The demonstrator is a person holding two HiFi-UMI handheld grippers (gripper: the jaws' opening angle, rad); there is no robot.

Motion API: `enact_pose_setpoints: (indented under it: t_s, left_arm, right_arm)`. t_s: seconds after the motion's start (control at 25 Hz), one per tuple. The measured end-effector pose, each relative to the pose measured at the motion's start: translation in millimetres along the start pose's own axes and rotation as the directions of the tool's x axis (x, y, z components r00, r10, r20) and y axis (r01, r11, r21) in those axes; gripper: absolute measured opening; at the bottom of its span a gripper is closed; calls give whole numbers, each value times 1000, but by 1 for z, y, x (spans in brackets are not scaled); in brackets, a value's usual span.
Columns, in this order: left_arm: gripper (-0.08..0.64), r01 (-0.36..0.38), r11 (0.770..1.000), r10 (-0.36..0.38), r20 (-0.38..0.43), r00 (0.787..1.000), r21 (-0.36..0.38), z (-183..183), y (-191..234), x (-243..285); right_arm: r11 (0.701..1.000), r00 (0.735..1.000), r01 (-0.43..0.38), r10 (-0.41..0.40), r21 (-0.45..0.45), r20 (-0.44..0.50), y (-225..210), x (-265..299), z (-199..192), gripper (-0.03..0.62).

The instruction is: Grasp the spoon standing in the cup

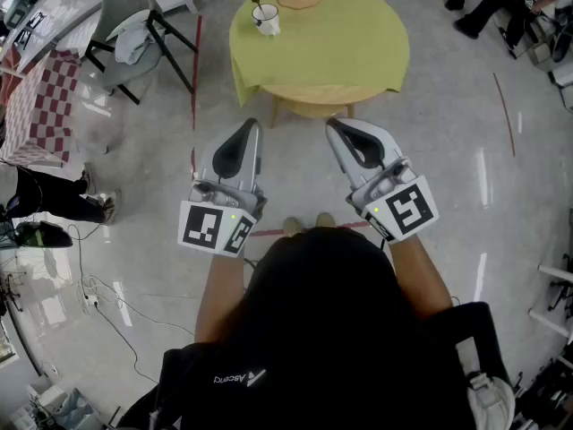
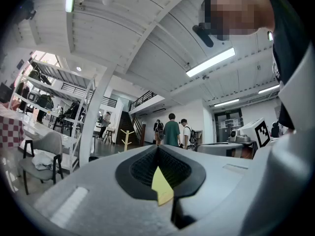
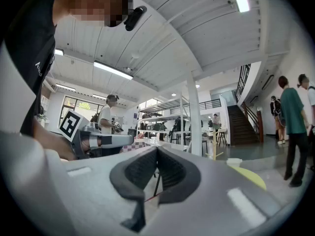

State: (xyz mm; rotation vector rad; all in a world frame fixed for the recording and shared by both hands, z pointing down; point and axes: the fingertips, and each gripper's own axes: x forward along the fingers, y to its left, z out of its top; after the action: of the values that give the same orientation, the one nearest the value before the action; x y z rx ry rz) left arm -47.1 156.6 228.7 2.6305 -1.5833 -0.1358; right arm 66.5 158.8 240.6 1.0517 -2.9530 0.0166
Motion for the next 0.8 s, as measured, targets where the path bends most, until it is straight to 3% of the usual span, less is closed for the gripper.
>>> enact_pose_setpoints:
  t_s: [0.44, 0.8]
  left_arm:
    - [11, 15, 1000, -15, 4, 1000, -21, -5, 28, 5]
    - [11, 35, 998, -34, 17, 999, -49, -7, 82, 11]
  right_arm:
    - [1000, 1000, 1, -1, 7, -13, 5, 26, -7, 3]
    - [1000, 997, 15, -16, -12, -75, 17, 65, -18, 3]
